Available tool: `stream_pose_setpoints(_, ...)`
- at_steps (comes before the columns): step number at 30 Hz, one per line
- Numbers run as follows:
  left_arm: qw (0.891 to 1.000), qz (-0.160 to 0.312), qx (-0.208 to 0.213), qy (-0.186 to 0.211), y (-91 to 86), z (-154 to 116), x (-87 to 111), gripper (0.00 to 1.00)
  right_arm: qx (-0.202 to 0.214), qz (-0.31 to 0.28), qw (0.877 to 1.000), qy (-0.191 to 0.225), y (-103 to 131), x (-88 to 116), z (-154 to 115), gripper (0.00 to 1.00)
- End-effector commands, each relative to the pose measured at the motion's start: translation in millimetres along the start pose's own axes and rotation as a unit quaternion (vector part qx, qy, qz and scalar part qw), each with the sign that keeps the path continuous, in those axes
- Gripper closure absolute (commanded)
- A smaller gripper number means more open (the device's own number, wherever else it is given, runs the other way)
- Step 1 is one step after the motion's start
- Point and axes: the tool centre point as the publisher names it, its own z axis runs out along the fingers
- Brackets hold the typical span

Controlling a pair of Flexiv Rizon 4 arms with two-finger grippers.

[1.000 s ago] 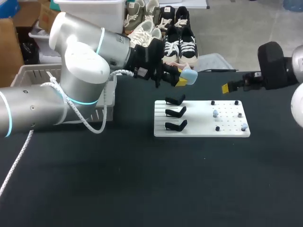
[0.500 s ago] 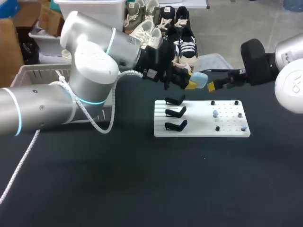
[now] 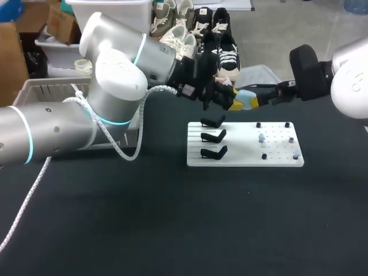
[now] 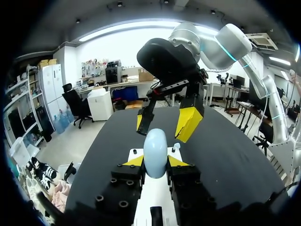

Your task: Pick up each earbud case from the left stands, insert the matching earbuds, close the lid, and place the case in the box.

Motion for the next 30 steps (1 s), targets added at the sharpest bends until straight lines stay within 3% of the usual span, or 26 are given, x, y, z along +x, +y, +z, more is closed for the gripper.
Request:
stream_pose_setpoints(1, 1.0, -0.002, 0.003, 0.0, 1.9, 0.3, 1.1, 1.0, -0.007, -0.001, 1.0, 0.001, -2.3, -5.4, 4.1, 0.0)
stream_pose_setpoints(19, 1.0, 0.001, 0.015, -0.008, -9.4, 2.6, 2.0, 1.0, 0.005, -0.014, 1.0, -0.005, -1.5, -25.2, -7.5, 0.0)
stream_pose_setpoints(24, 0.999, 0.012, -0.007, -0.032, -16.2, -2.5, 0.4, 1.0, 0.024, -0.026, 0.999, -0.019, 2.1, -31.0, -25.6, 0.0)
stream_pose_setpoints(30, 0.994, 0.033, -0.056, -0.087, -29.8, -9.7, -10.1, 1.0, 0.079, -0.019, 0.997, -0.012, 0.0, -19.1, -43.2, 0.0)
